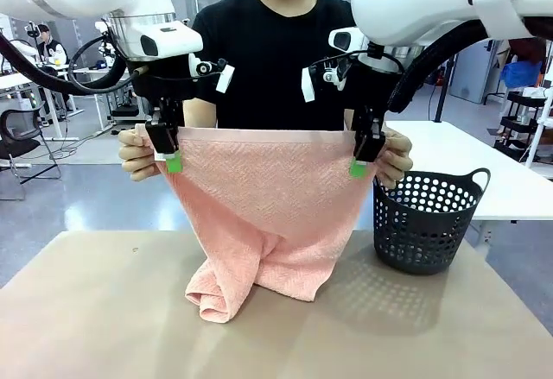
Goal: Fold the towel.
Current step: Grab the top end of the 100 cm Hotel Towel extended by the human, then release the end of the 100 cm Hotel Towel you were holding and grab the top end of the folded side.
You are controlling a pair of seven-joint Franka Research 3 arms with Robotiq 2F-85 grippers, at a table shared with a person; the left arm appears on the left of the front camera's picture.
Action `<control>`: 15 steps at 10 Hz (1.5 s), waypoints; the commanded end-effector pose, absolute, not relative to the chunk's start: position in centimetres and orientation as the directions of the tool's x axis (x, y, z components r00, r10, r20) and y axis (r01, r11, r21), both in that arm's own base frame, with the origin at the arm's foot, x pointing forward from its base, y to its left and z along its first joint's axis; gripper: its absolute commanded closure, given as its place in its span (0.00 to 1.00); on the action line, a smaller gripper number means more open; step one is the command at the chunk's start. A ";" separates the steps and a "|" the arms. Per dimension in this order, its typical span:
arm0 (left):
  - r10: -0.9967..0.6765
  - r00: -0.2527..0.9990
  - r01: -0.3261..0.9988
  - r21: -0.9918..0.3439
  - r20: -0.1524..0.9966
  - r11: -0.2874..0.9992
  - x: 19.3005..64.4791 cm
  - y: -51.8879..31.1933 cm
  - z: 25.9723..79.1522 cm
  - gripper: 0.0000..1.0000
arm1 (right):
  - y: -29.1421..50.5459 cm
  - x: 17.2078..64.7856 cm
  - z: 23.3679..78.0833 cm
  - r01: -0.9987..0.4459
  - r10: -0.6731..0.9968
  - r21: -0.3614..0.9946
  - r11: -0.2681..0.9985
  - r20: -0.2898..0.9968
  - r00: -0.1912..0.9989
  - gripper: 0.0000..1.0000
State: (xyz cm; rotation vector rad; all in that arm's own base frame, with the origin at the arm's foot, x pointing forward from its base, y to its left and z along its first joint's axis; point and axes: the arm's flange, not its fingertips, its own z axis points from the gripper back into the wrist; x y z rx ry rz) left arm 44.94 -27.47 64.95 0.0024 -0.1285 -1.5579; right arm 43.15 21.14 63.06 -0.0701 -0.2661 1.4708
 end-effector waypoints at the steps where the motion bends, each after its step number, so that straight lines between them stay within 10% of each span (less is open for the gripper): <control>1: -0.992 -0.010 0.997 0.083 0.122 0.001 44.3 -26.9 64.4 1.00 | 21.0 43.3 62.9 -0.967 0.990 -0.235 0.103 0.121 0.076 1.00; 15: -0.995 0.012 0.997 0.080 0.100 0.020 44.7 -27.2 65.2 1.00 | 21.2 43.2 63.0 -0.972 0.988 -0.212 0.103 0.136 0.075 1.00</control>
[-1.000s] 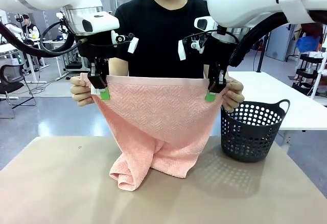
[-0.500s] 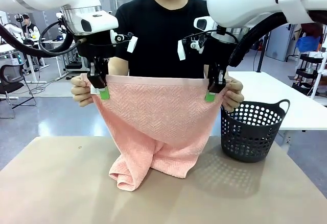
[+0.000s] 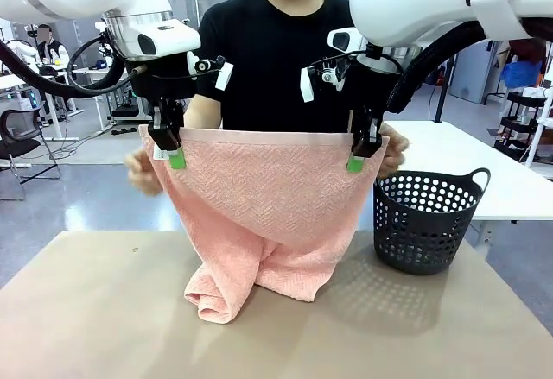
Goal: Fold the towel.
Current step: Release the end of the 100 cm Hotel Towel you were holding and grab the top end of the folded side.
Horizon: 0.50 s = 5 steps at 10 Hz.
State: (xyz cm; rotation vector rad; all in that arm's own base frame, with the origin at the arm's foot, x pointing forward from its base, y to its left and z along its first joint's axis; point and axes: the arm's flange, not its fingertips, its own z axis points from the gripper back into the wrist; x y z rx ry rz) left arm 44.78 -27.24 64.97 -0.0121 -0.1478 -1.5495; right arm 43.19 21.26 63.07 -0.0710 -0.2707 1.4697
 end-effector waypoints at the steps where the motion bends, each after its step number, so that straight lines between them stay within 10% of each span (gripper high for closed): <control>1: -0.995 0.012 0.997 0.080 0.100 0.020 44.7 -27.2 65.2 1.00 | 21.2 43.2 63.0 -0.972 0.988 -0.212 0.103 0.136 0.075 1.00; 5: -0.995 0.012 0.997 0.080 0.100 0.020 44.7 -27.2 65.2 1.00 | 21.2 43.2 63.0 -0.972 0.988 -0.212 0.103 0.136 0.075 1.00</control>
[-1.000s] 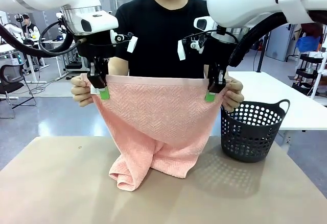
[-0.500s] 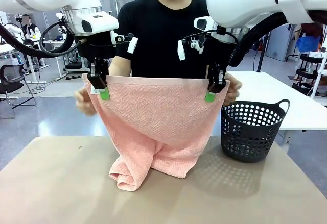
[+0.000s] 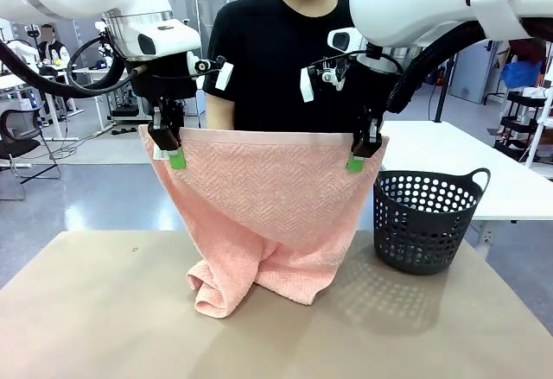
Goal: Fold the towel.
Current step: Release the end of the 100 cm Hotel Towel you were holding and grab the top end of the folded side.
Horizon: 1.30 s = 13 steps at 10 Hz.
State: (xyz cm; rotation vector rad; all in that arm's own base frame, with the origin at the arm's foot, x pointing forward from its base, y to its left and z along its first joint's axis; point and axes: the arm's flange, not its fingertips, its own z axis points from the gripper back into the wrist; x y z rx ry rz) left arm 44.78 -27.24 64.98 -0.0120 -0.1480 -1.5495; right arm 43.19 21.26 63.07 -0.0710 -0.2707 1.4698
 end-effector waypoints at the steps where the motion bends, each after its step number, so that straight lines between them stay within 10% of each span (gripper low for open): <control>1: -0.995 0.012 0.997 0.080 0.100 0.020 44.7 -27.2 65.2 1.00 | 21.2 43.2 63.0 -0.972 0.988 -0.212 0.103 0.136 0.075 1.00; 13: -0.995 0.012 0.997 0.080 0.100 0.020 44.7 -27.2 65.2 1.00 | 21.2 43.2 63.0 -0.972 0.988 -0.212 0.103 0.136 0.075 1.00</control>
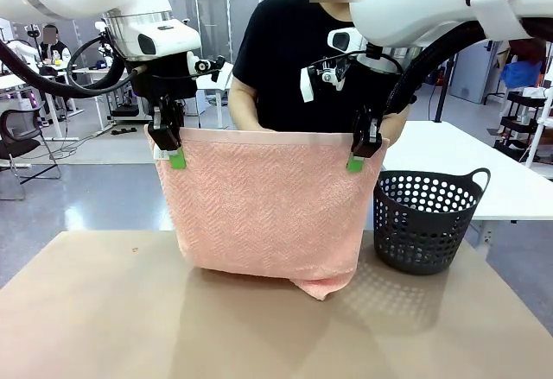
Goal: Fold the towel.
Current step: Release the end of the 100 cm Hotel Towel you were holding and grab the top end of the folded side.
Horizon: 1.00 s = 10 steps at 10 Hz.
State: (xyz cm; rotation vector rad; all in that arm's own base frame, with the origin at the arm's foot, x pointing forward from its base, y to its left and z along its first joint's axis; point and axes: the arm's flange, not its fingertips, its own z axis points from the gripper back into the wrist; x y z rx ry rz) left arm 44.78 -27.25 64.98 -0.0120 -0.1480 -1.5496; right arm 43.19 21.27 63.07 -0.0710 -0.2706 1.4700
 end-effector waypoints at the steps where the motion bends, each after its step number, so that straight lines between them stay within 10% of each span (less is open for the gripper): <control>1: -0.995 0.012 0.997 0.080 0.100 0.020 44.7 -27.2 65.2 1.00 | 21.2 43.2 63.0 -0.972 0.988 -0.212 0.103 0.136 0.075 1.00; 10: -0.995 0.012 0.997 0.080 0.100 0.020 44.7 -27.2 65.2 1.00 | 21.2 43.2 63.0 -0.972 0.988 -0.212 0.103 0.136 0.075 1.00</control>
